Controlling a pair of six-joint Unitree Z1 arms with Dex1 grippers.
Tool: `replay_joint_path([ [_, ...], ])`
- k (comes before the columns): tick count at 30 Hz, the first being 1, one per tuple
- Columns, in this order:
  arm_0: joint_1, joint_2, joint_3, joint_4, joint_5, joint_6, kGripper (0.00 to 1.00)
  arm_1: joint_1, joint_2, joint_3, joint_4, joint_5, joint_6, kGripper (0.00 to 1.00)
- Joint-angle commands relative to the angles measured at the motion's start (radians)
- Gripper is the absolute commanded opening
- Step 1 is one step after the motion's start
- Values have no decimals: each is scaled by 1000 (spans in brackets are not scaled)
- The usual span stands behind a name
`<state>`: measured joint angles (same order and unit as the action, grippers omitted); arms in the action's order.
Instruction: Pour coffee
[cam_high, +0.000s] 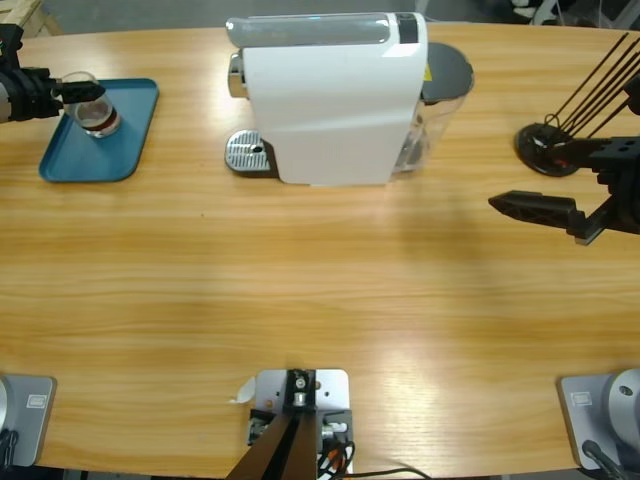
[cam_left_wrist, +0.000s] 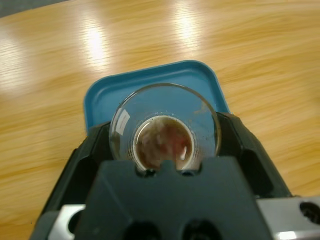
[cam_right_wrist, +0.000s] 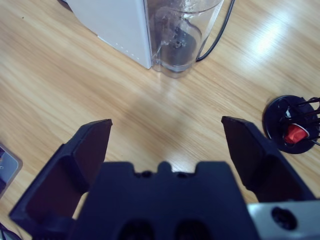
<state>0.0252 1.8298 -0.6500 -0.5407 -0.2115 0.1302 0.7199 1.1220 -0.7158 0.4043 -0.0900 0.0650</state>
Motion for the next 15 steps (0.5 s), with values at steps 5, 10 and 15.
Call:
replay_joint_path([
  [5,1,-72,49,-10,-38,-16,991,-11,-18,38,-10,9,-7,1000],
  [10,-1,-211,90,42,9,-14,991,-11,-41,44,-10,8,-7,1000],
  [15,-4,-487,107,300,87,-44,991,-10,-23,34,-10,8,-10,1000],
])
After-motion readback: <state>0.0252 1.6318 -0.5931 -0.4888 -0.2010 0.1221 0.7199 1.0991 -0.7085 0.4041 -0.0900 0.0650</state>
